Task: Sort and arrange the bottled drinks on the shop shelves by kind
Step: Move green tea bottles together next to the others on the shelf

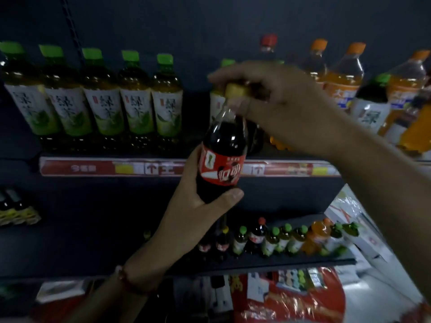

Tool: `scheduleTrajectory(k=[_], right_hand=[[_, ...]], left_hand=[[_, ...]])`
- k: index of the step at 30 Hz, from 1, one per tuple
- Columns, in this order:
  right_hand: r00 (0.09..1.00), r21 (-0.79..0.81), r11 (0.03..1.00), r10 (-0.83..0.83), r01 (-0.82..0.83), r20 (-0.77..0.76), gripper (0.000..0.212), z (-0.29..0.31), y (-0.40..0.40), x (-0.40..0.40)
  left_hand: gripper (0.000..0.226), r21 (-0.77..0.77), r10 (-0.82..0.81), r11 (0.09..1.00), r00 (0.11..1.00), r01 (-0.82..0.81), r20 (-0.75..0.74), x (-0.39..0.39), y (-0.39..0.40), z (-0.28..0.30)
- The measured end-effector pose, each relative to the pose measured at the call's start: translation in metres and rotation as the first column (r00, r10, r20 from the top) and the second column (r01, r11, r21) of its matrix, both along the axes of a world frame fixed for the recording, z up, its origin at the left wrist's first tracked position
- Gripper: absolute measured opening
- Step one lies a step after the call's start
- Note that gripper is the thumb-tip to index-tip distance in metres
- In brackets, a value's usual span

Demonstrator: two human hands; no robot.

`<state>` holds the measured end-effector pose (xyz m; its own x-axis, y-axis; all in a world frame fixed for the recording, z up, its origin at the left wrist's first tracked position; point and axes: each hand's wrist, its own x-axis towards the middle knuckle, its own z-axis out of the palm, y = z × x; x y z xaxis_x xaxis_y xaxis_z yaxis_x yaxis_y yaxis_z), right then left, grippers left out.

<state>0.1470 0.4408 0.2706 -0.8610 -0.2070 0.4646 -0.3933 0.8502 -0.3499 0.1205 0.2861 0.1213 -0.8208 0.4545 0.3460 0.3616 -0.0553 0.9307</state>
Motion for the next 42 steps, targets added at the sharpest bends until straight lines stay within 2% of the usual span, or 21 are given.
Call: scheduleTrajectory(k=[4, 6, 8, 10, 12, 13, 15, 18, 20, 21, 23, 26, 28, 30, 32, 33, 36, 37, 39, 41, 42], right_hand=[[0.996, -0.226, 0.974, 0.036, -0.018, 0.075, 0.038, -0.057, 0.028, 0.055], [0.988, -0.419, 0.906, 0.008, 0.058, 0.154, 0.045, -0.096, 0.046, 0.09], [0.956, -0.613, 0.767, 0.0, 0.189, 0.294, 0.054, -0.142, 0.062, 0.133], [0.869, -0.757, 0.555, 0.117, 0.344, 0.48, 0.063, -0.192, 0.074, 0.182], [0.749, -0.806, 0.366, 0.323, 0.465, 0.578, 0.066, -0.233, 0.083, 0.234], [0.702, -0.806, 0.303, 0.395, 0.509, 0.592, 0.061, -0.247, 0.087, 0.258], [0.648, -0.777, 0.257, 0.437, 0.575, 0.624, 0.044, -0.267, 0.097, 0.299], [0.616, -0.722, 0.29, 0.382, 0.628, 0.689, 0.035, -0.286, 0.108, 0.343], [0.62, -0.681, 0.298, 0.282, 0.669, 0.732, 0.035, -0.291, 0.109, 0.366], [0.615, -0.644, 0.336, 0.202, 0.687, 0.762, 0.037, -0.293, 0.109, 0.376], [0.581, -0.535, 0.452, 0.043, 0.714, 0.813, 0.041, -0.298, 0.109, 0.393], [0.56, -0.416, 0.571, -0.095, 0.708, 0.823, 0.055, -0.301, 0.108, 0.411], [0.571, -0.341, 0.666, -0.156, 0.663, 0.806, 0.064, -0.298, 0.108, 0.419], [0.581, -0.304, 0.724, -0.162, 0.619, 0.798, 0.069, -0.295, 0.111, 0.423], [0.562, -0.342, 0.715, -0.085, 0.61, 0.823, 0.063, -0.292, 0.116, 0.423], [0.551, -0.4, 0.676, -0.011, 0.619, 0.834, 0.057, -0.292, 0.119, 0.422], [0.496, -0.561, 0.483, 0.268, 0.672, 0.826, 0.057, -0.302, 0.129, 0.417], [0.476, -0.59, 0.415, 0.351, 0.692, 0.806, 0.064, -0.306, 0.131, 0.415], [0.442, -0.611, 0.26, 0.491, 0.748, 0.751, 0.067, -0.313, 0.132, 0.409], [0.431, -0.604, 0.122, 0.592, 0.787, 0.681, 0.058, -0.314, 0.131, 0.403], [0.433, -0.601, 0.083, 0.617, 0.795, 0.658, 0.054, -0.315, 0.129, 0.401]], left_hand=[[0.079, 0.039, -0.011, 0.999, 0.976, 0.003, 0.218, 0.064, 0.038, -0.038], [0.072, 0.042, -0.013, 0.999, 0.947, 0.0, 0.32, 0.096, 0.056, -0.055], [0.061, 0.07, -0.004, 0.997, 0.908, -0.028, 0.419, 0.127, 0.076, -0.069], [0.05, 0.091, 0.004, 0.994, 0.852, -0.061, 0.524, 0.159, 0.096, -0.08], [0.048, 0.089, 0.012, 0.992, 0.787, -0.085, 0.616, 0.191, 0.113, -0.092], [0.05, 0.081, 0.015, 0.993, 0.761, -0.089, 0.649, 0.206, 0.12, -0.096], [0.048, 0.057, 0.015, 0.996, 0.737, -0.073, 0.676, 0.232, 0.134, -0.105], [0.047, 0.031, 0.011, 0.999, 0.733, -0.044, 0.68, 0.263, 0.151, -0.117], [0.048, 0.051, -0.008, 0.998, 0.684, -0.043, 0.73, 0.28, 0.16, -0.123], [0.05, 0.058, -0.011, 0.997, 0.649, -0.051, 0.761, 0.286, 0.163, -0.127], [0.053, 0.061, 0.014, 0.991, 0.535, -0.121, 0.844, 0.297, 0.167, -0.133], [0.06, 0.107, -0.028, 0.963, 0.303, -0.247, 0.952, 0.306, 0.171, -0.143], [0.066, 0.128, -0.06, 0.948, 0.23, -0.293, 0.971, 0.311, 0.172, -0.147], [0.069, 0.128, -0.066, 0.94, 0.199, -0.315, 0.978, 0.314, 0.172, -0.152], [0.063, 0.128, -0.063, 0.944, 0.214, -0.305, 0.975, 0.315, 0.17, -0.156], [0.055, 0.137, -0.067, 0.952, 0.248, -0.275, 0.966, 0.315, 0.169, -0.157], [0.027, 0.101, -0.063, 0.993, 0.473, -0.054, 0.879, 0.313, 0.166, -0.153], [0.032, 0.042, -0.053, 0.999, 0.558, 0.032, 0.828, 0.313, 0.166, -0.151], [0.061, -0.112, -0.05, 0.978, 0.714, 0.178, 0.698, 0.311, 0.168, -0.148], [0.076, -0.228, -0.076, 0.941, 0.812, 0.251, 0.578, 0.311, 0.174, -0.143], [0.078, -0.276, -0.076, 0.926, 0.844, 0.256, 0.531, 0.311, 0.176, -0.141]])
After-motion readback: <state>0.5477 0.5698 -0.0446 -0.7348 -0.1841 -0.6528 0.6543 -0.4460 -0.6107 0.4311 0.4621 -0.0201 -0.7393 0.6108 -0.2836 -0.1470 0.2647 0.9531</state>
